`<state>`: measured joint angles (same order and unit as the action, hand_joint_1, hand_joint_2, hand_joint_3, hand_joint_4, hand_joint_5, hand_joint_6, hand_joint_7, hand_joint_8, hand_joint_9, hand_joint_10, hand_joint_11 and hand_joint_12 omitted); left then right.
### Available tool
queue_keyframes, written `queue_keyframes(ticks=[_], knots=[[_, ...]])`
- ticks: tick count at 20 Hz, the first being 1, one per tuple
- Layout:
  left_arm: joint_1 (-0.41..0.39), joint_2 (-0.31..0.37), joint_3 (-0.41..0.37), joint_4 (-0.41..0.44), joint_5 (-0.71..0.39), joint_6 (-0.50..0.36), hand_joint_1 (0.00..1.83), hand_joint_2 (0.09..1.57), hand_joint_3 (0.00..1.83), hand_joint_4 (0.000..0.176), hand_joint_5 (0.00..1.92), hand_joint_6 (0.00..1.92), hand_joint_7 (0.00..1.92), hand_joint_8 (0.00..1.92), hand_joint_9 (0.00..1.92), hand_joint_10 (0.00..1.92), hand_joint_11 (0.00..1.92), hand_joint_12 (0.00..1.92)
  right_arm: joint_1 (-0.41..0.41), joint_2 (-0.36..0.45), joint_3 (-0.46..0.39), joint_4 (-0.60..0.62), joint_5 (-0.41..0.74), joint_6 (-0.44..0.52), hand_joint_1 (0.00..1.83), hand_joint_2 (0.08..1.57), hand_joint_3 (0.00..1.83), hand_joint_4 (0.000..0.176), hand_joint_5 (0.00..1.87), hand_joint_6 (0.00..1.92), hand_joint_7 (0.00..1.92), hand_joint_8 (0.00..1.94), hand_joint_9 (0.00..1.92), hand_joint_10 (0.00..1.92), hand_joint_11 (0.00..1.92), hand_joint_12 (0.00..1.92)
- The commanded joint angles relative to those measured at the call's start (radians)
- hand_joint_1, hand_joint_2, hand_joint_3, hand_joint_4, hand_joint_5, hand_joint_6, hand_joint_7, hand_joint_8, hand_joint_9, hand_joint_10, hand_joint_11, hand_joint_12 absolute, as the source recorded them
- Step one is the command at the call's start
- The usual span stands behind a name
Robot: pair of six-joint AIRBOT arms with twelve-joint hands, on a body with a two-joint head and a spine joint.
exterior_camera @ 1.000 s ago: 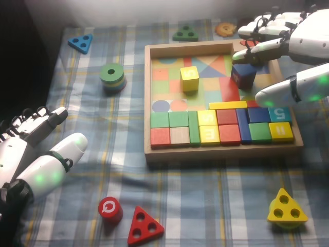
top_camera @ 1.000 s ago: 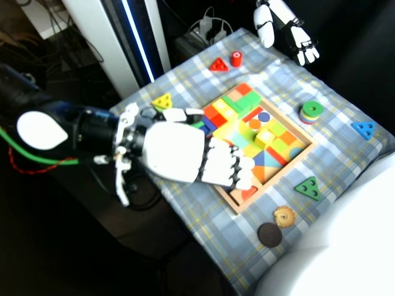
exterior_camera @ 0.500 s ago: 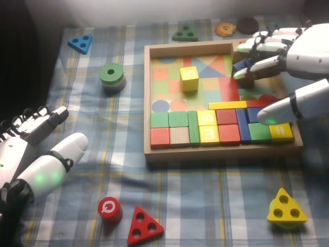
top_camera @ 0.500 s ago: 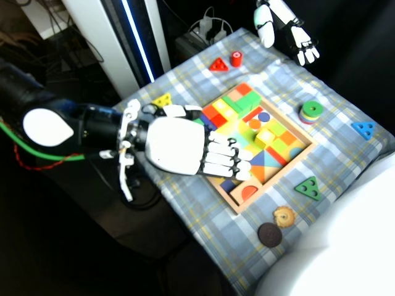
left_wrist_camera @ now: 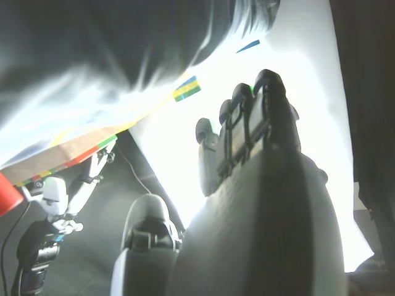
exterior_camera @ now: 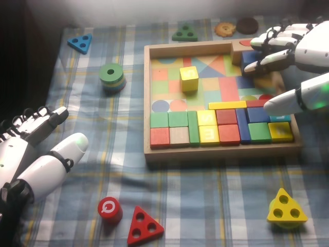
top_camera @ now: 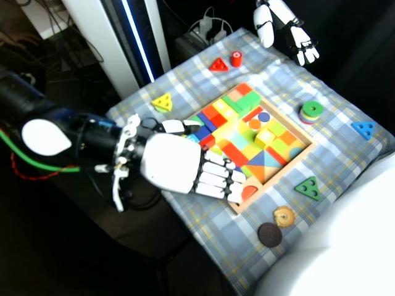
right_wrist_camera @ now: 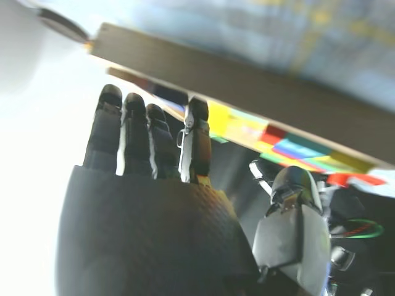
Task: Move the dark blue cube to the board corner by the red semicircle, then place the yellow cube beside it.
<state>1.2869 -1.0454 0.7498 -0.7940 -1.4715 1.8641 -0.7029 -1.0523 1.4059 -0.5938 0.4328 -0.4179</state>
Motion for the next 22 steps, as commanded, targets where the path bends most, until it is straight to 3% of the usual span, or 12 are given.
queue_keyframes(ticks=[1, 5, 6, 8, 9, 10, 11, 12, 13, 19, 20, 22], knots=[[-0.007, -0.004, 0.001, 0.044, -0.105, -0.004, 0.0, 1.22, 0.0, 0.043, 0.3, 0.0, 0.17, 0.0, 0.11, 0.0, 0.0, 0.0, 0.009, 0.01, -0.002, 0.059, 0.08, -0.015, 0.0, 0.94, 0.0, 0.11, 0.32, 0.0, 0.0, 0.0, 0.0, 0.0, 0.0, 0.0], [-0.006, -0.005, 0.0, 0.043, -0.101, -0.004, 0.0, 1.23, 0.0, 0.04, 0.3, 0.0, 0.16, 0.0, 0.1, 0.0, 0.0, 0.0, 0.01, 0.039, -0.029, 0.093, 0.102, -0.045, 0.0, 0.97, 0.01, 0.106, 0.34, 0.01, 0.0, 0.0, 0.0, 0.0, 0.0, 0.0], [-0.006, -0.005, 0.0, 0.043, -0.101, -0.004, 0.0, 1.23, 0.0, 0.029, 0.32, 0.01, 0.18, 0.01, 0.12, 0.01, 0.0, 0.0, 0.014, 0.047, -0.039, 0.097, 0.112, -0.045, 0.0, 0.97, 0.01, 0.118, 0.34, 0.01, 0.0, 0.0, 0.0, 0.0, 0.0, 0.0], [-0.006, -0.005, 0.001, 0.043, -0.101, -0.004, 0.0, 1.23, 0.0, 0.035, 0.32, 0.01, 0.18, 0.01, 0.12, 0.01, 0.0, 0.0, 0.022, 0.061, -0.06, 0.102, 0.139, -0.045, 0.0, 0.93, 0.0, 0.122, 0.34, 0.01, 0.0, 0.0, 0.0, 0.0, 0.0, 0.0], [-0.006, -0.005, 0.001, 0.043, -0.101, -0.004, 0.0, 1.22, 0.0, 0.046, 0.31, 0.0, 0.17, 0.0, 0.11, 0.0, 0.0, 0.0, 0.026, 0.066, -0.077, 0.102, 0.153, -0.045, 0.0, 0.94, 0.0, 0.108, 0.34, 0.0, 0.0, 0.0, 0.0, 0.0, 0.0, 0.0], [-0.006, -0.005, 0.001, 0.043, -0.101, -0.004, 0.0, 1.22, 0.0, 0.046, 0.31, 0.0, 0.17, 0.0, 0.11, 0.0, 0.0, 0.0, 0.026, 0.066, -0.077, 0.102, 0.154, -0.045, 0.0, 0.94, 0.0, 0.108, 0.34, 0.0, 0.0, 0.0, 0.0, 0.0, 0.0, 0.0], [-0.006, -0.005, 0.001, 0.043, -0.101, -0.004, 0.0, 1.22, 0.0, 0.044, 0.31, 0.0, 0.17, 0.0, 0.11, 0.0, 0.0, 0.0, 0.026, 0.069, -0.088, 0.099, 0.163, -0.046, 0.0, 0.96, 0.0, 0.086, 0.35, 0.01, 0.0, 0.0, 0.0, 0.0, 0.0, 0.0], [-0.006, -0.005, 0.001, 0.042, -0.101, -0.004, 0.0, 1.22, 0.0, 0.047, 0.31, 0.0, 0.16, 0.0, 0.1, 0.0, 0.0, 0.0, 0.026, 0.07, -0.091, 0.098, 0.167, -0.046, 0.0, 1.0, 0.02, 0.046, 0.35, 0.01, 0.0, 0.0, 0.0, 0.0, 0.0, 0.0], [-0.006, -0.005, 0.001, 0.042, -0.1, -0.004, 0.0, 1.22, 0.0, 0.047, 0.31, 0.0, 0.16, 0.0, 0.1, 0.0, 0.0, 0.0, 0.026, 0.069, -0.093, 0.091, 0.167, -0.046, 0.0, 1.0, 0.02, 0.046, 0.35, 0.01, 0.0, 0.0, 0.0, 0.0, 0.0, 0.0], [-0.006, -0.005, 0.001, 0.042, -0.1, -0.004, 0.0, 1.22, 0.0, 0.045, 0.31, 0.0, 0.18, 0.0, 0.12, 0.01, 0.0, 0.0, 0.032, 0.069, -0.076, 0.079, 0.186, -0.046, 0.0, 0.94, 0.0, 0.087, 0.34, 0.0, 0.0, 0.0, 0.0, 0.0, 0.0, 0.0], [-0.007, -0.005, 0.002, 0.042, -0.1, -0.004, 0.0, 1.23, 0.0, 0.032, 0.32, 0.0, 0.18, 0.0, 0.12, 0.01, 0.0, 0.0, 0.038, 0.06, -0.067, 0.075, 0.186, -0.046, 0.0, 0.94, 0.0, 0.088, 0.35, 0.0, 0.0, 0.0, 0.0, 0.0, 0.0, 0.0], [-0.007, -0.005, 0.002, 0.042, -0.099, -0.004, 0.0, 1.23, 0.0, 0.029, 0.31, 0.0, 0.18, 0.0, 0.13, 0.01, 0.0, 0.0, 0.04, 0.027, -0.036, 0.075, 0.185, -0.046, 0.0, 0.96, 0.0, 0.117, 0.34, 0.0, 0.0, 0.0, 0.0, 0.0, 0.0, 0.0]])
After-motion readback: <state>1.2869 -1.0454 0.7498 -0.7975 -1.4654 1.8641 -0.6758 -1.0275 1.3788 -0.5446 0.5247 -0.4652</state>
